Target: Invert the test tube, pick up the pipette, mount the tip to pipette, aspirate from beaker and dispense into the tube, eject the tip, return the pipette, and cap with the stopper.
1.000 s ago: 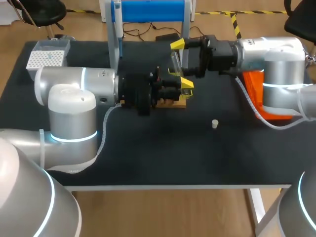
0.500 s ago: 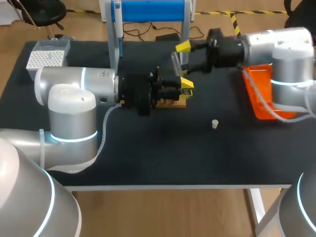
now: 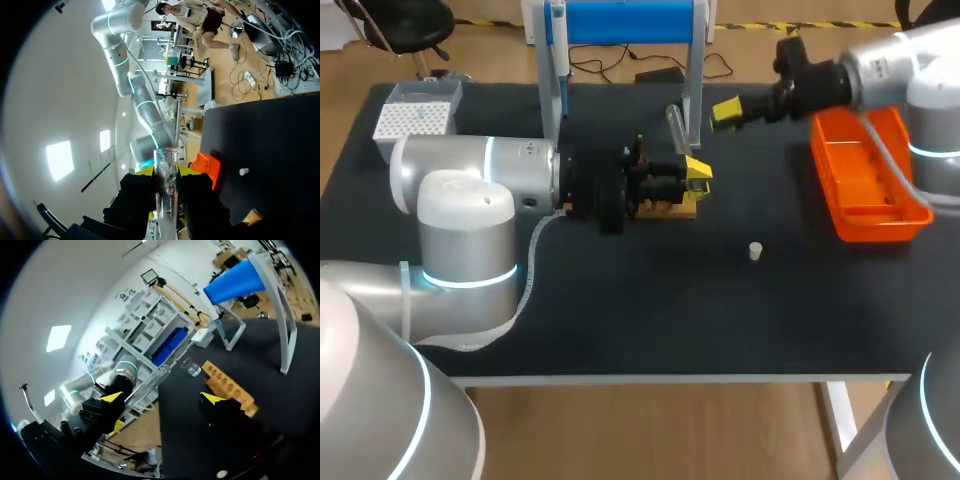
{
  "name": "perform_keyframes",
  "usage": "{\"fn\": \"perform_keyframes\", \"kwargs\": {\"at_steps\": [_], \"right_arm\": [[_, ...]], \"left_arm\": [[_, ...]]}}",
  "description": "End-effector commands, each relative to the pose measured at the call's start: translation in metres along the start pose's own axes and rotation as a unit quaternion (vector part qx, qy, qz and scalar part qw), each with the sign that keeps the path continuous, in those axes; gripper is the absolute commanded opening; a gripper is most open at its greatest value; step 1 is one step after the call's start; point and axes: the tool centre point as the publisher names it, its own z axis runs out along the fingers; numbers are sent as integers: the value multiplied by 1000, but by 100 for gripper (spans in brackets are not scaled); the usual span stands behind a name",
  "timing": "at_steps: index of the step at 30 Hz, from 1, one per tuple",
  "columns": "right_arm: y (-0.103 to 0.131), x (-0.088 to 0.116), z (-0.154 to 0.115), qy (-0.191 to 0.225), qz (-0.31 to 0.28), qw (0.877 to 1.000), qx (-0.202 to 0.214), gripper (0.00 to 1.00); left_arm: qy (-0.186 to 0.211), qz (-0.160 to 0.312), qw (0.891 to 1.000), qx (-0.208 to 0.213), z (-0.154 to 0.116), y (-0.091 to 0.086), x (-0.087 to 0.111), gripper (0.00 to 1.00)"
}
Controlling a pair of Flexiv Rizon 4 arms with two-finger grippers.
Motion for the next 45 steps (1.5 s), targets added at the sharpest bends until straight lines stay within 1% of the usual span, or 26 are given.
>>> {"fn": "perform_keyframes", "kwargs": {"at_steps": [1, 16, 18, 19, 22, 24, 26, 27, 30, 31, 32, 34, 36, 37, 39, 40, 45], "right_arm": [[2, 6, -1, -90, -205, 974, 25, 100], [2, 6, -1, -90, -205, 974, 25, 100], [-6, -6, 2, -84, -241, 966, 41, 100], [-10, -12, 3, -70, -243, 967, 43, 100], [-15, -34, 4, -52, -257, 964, 49, 100], [-17, -45, 5, -52, -279, 957, 61, 100], [-17, -54, 7, -39, -295, 953, 65, 100], [-18, -58, 8, -50, -313, 945, 78, 100], [-19, -65, 15, -56, -355, 928, 97, 100], [-19, -69, 18, -60, -360, 925, 102, 100], [-18, -72, 20, -55, -367, 923, 102, 100], [-18, -77, 26, -60, -385, 913, 118, 100], [-18, -82, 33, -49, -387, 913, 120, 100], [-18, -85, 37, -52, -393, 909, 127, 100], [-18, -91, 44, -47, -392, 910, 128, 100], [-18, -95, 47, -51, -396, 907, 131, 100], [-17, -111, 60, -55, -394, 909, 127, 100]], "left_arm": [[-1, 1, 1000, 0, 1, 0, 0, 0], [-1, 1, 1000, 0, 1, 0, 0, 0], [-1, 1, 1000, 0, 1, 0, 0, 0], [-1, 1, 1000, 0, 1, 0, 0, 0], [-1, 1, 1000, 0, 1, 0, 0, 0], [-1, 1, 1000, 0, 1, 0, 0, 0], [-1, 1, 1000, 0, 1, 0, 0, 0], [-1, 1, 1000, 0, 1, 0, 0, 0], [-1, 1, 1000, 0, 1, 0, 0, 0], [-1, 1, 1000, 0, 1, 0, 0, 0], [-1, 1, 1000, 0, 1, 0, 0, 0], [-1, 1, 1000, 0, 1, 0, 0, 0], [-1, 1, 1000, 0, 1, 0, 0, 0], [-1, 1, 1000, 0, 1, 0, 0, 0], [-1, 1, 1000, 0, 1, 0, 0, 0], [-1, 1, 1000, 0, 1, 0, 0, 0], [-1, 1, 1000, 0, 1, 0, 0, 0]]}}
